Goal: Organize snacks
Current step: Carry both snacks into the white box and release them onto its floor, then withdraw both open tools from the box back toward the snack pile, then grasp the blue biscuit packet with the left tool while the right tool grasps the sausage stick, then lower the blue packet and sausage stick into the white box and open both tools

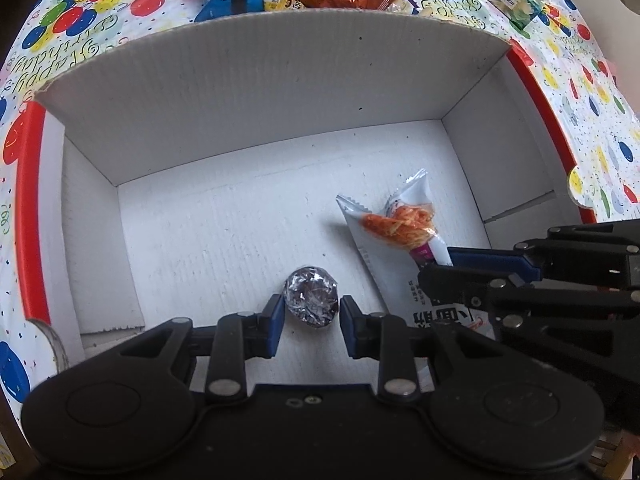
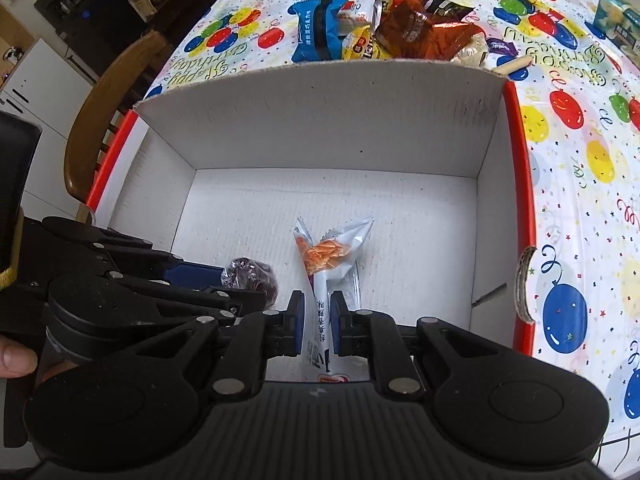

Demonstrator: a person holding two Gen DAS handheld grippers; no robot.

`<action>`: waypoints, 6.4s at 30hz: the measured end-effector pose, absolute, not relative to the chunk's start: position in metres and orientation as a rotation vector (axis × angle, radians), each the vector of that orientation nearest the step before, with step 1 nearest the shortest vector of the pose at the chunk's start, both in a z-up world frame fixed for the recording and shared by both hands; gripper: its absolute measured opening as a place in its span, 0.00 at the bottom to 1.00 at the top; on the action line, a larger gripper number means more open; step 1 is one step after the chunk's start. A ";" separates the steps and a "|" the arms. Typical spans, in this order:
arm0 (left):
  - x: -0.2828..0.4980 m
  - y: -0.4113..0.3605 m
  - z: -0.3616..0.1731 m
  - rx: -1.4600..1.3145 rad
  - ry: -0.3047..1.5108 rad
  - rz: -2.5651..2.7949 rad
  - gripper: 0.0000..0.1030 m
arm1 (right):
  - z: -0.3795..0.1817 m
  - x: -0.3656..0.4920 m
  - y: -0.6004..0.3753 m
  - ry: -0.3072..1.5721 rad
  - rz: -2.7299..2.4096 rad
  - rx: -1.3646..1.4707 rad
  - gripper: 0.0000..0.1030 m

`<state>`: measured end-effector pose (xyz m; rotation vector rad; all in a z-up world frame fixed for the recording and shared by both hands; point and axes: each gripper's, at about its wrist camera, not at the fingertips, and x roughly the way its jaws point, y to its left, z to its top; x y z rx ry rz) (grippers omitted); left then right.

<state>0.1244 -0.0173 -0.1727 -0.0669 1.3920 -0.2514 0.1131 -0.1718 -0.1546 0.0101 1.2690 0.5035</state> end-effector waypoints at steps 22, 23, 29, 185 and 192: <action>0.096 0.000 -0.091 -0.069 1.159 -0.268 0.65 | -0.070 0.091 -0.188 1.101 0.524 0.077 0.13; 0.095 0.001 -0.085 -0.068 1.141 -0.264 0.69 | -0.065 0.091 -0.190 1.089 0.516 0.077 0.13; 0.093 0.008 -0.058 -0.063 1.056 -0.249 0.80 | -0.041 0.094 -0.201 1.051 0.491 0.109 0.13; 0.129 0.000 -0.080 -0.091 1.156 -0.270 0.39 | -0.084 0.144 -0.218 1.184 0.467 0.009 0.10; 0.133 -0.004 -0.107 -0.060 1.207 -0.239 0.39 | -0.111 0.137 -0.209 1.220 0.468 -0.051 0.10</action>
